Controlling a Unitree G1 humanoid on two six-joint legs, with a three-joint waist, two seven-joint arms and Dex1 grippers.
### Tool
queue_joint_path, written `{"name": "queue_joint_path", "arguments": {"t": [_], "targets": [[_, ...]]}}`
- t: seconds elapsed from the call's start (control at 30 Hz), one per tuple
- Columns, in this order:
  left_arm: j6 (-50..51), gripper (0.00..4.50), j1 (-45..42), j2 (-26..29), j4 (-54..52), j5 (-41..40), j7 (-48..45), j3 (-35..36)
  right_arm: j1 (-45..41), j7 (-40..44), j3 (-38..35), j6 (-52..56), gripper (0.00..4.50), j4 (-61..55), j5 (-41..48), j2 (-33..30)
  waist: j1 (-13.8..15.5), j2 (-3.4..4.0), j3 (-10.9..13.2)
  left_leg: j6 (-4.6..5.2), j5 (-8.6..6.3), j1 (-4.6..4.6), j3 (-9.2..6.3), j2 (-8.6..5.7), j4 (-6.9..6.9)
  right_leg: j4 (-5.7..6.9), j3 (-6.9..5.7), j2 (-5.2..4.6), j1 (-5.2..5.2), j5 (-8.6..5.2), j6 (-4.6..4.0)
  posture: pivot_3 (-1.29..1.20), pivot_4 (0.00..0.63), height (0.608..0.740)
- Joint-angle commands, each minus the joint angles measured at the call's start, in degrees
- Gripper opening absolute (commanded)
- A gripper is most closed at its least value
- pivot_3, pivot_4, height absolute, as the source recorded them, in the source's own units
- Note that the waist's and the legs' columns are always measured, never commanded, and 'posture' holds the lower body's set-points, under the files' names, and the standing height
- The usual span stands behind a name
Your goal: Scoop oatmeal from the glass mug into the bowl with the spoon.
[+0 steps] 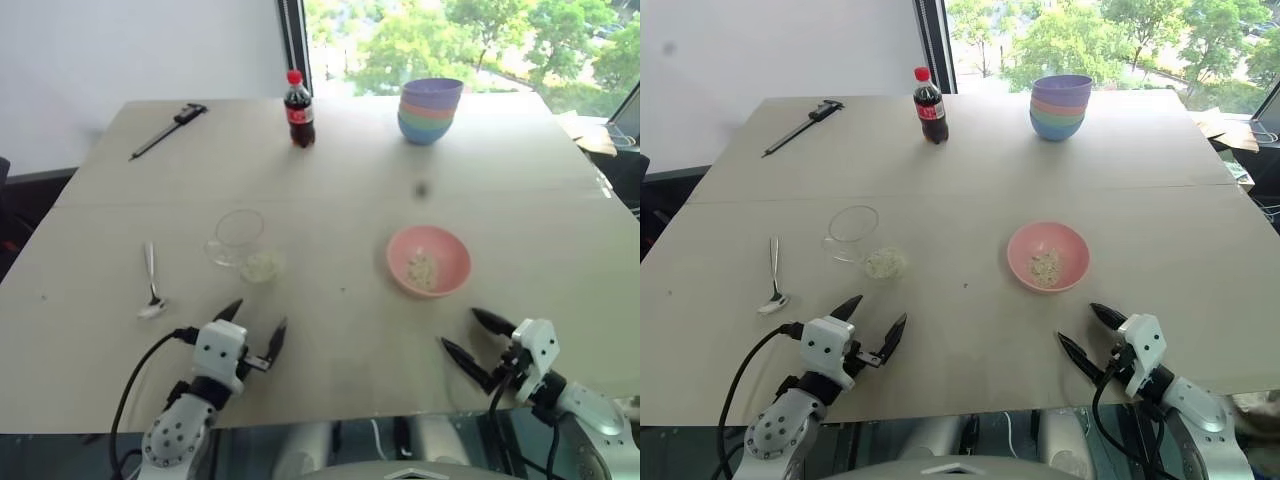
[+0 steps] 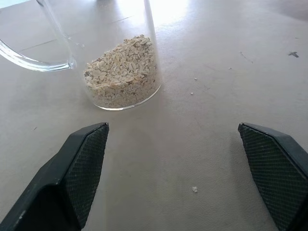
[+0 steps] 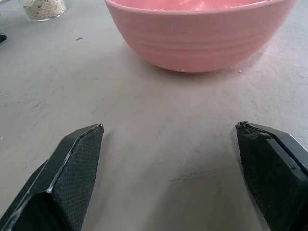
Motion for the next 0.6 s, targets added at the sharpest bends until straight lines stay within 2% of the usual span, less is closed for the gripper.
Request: {"name": "queue_joint_path", "arguments": {"t": [0.03,0.6], "targets": [[0.8,4.5,0.7,0.0,2.1,1.1,-0.5,-1.7,0.6,0.2,-1.6,0.0,4.45,1.1,0.1,-0.7,0.0,0.0,0.0,0.0,0.0,0.0,0.0,0.0,0.0,0.0,0.0,0.0,0.0,0.0,0.0,0.0,0.15,0.74],[-1.2,4.5,1.0,-0.7,3.7,1.1,0.0,-1.6,-1.8,1.3,-1.9,-0.4,4.45,3.2,0.0,-1.6,0.0,0.06,0.0,0.0,0.0,0.01,0.01,-0.02,0.0,0.0,0.01,-0.01,0.01,0.0,0.0,0.0,0.15,0.74]]}}
